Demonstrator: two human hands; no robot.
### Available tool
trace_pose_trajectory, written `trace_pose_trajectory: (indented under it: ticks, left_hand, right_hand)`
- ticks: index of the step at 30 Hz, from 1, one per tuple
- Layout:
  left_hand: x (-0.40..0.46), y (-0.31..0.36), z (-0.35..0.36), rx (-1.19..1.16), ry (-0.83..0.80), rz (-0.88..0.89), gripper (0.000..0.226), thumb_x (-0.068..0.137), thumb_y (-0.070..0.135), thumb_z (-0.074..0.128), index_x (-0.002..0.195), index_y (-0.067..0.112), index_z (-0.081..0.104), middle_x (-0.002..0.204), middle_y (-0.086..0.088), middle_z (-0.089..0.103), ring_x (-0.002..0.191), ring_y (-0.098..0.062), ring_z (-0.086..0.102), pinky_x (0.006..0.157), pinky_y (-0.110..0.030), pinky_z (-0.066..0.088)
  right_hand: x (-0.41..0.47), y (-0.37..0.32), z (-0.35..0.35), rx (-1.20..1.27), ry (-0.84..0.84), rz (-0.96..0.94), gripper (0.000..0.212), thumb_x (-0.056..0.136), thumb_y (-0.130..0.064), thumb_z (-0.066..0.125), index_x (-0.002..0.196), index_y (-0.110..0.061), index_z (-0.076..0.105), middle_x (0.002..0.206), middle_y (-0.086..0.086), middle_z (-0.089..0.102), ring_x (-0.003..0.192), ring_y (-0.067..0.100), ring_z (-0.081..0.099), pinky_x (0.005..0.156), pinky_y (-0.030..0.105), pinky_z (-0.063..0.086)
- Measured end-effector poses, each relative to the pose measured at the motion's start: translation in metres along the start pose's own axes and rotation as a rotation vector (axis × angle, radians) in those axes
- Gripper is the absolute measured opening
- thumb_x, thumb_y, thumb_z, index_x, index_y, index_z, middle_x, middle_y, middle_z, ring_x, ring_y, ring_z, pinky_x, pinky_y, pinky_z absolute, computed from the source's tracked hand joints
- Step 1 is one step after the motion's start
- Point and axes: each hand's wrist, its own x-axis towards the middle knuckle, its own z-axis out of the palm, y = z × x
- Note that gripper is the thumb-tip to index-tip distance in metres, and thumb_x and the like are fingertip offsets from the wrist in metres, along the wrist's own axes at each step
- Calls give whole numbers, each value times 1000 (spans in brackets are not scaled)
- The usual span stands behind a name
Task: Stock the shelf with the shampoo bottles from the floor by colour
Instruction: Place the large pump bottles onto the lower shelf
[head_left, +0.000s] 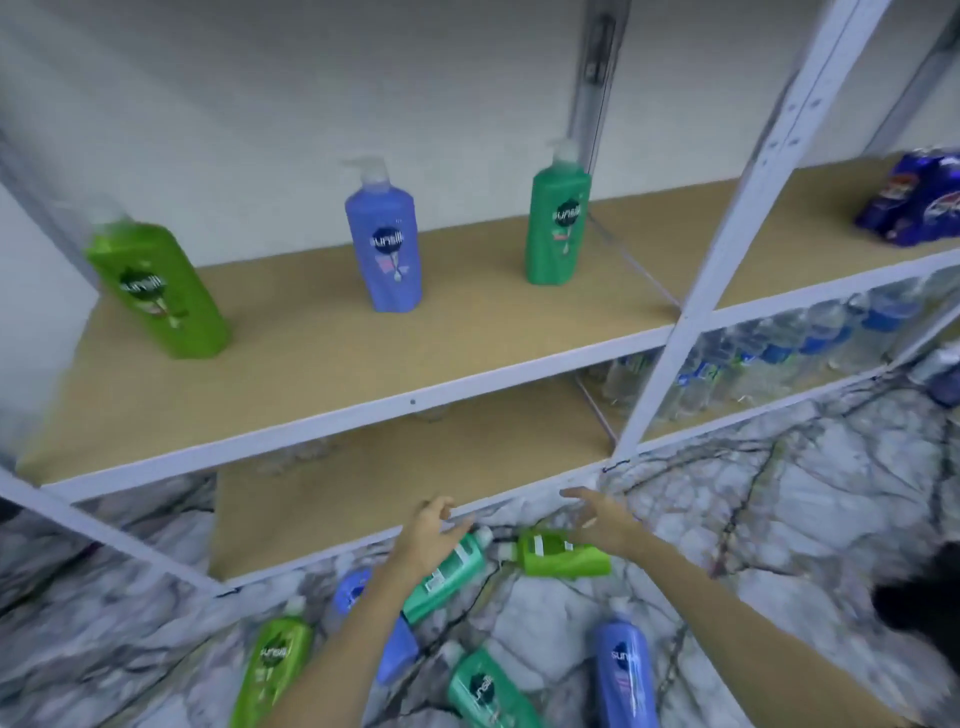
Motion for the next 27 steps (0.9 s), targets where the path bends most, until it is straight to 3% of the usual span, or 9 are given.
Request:
trace_pose_trajectory:
  ticks: [3,4,7,12,17,21,27]
  left_hand:
    - [31,-55,38,18,23,10,31,87,18,61,115,6,55,104,-10,57,102,-25,57,80,-21,38]
    - [41,-72,51,25,18,13,30,86,16,61,114,7,56,104,-9,57,103,-25,58,81,-21,39]
    - [69,-118,87,61,16,40,32,85,15,63,115,8,56,113,-10,61,108,-22,57,89,-25,42]
    - [107,-158,132,93,38,94,32,86,15,61,116,6,54,115,-10,61,106,-22,58,88,-26,42]
    - [113,-183,153,41,67,68,29,86,10,61,114,4,56,110,-15,62,105,-28,58,89,-29,44]
    - [108,-191,155,62,44,46,33,85,8,60,117,5,55,115,-13,62,108,-25,57,89,-24,40]
    - [136,-202,150,178,102,91,50,80,14,65,127,13,49,126,-14,53,119,-29,48,101,-36,39]
  right_hand:
    - [48,46,55,-31,-4,-1,58,80,-2,65,133,-9,43,113,2,59,82,3,50,68,12,38]
    - [61,60,69,-30,0,-9,59,77,0,66,132,-9,45,110,4,61,79,2,54,68,12,40]
    - [107,101,106,-46,53,-32,60,74,-2,67,130,-13,48,113,14,60,85,20,54,71,24,45]
    - [148,138,134,-90,122,-66,56,78,0,63,127,-21,47,99,7,59,76,15,50,66,24,47]
    - [161,156,145,-165,161,-88,60,81,-2,58,134,-23,44,103,8,57,91,30,60,83,39,50]
    - [173,155,138,-267,133,-105,61,82,-5,58,137,-26,41,130,11,55,112,30,56,88,33,47]
    - [216,155,129,-323,-2,-107,74,76,-8,61,139,-35,33,136,9,49,126,30,43,100,38,41]
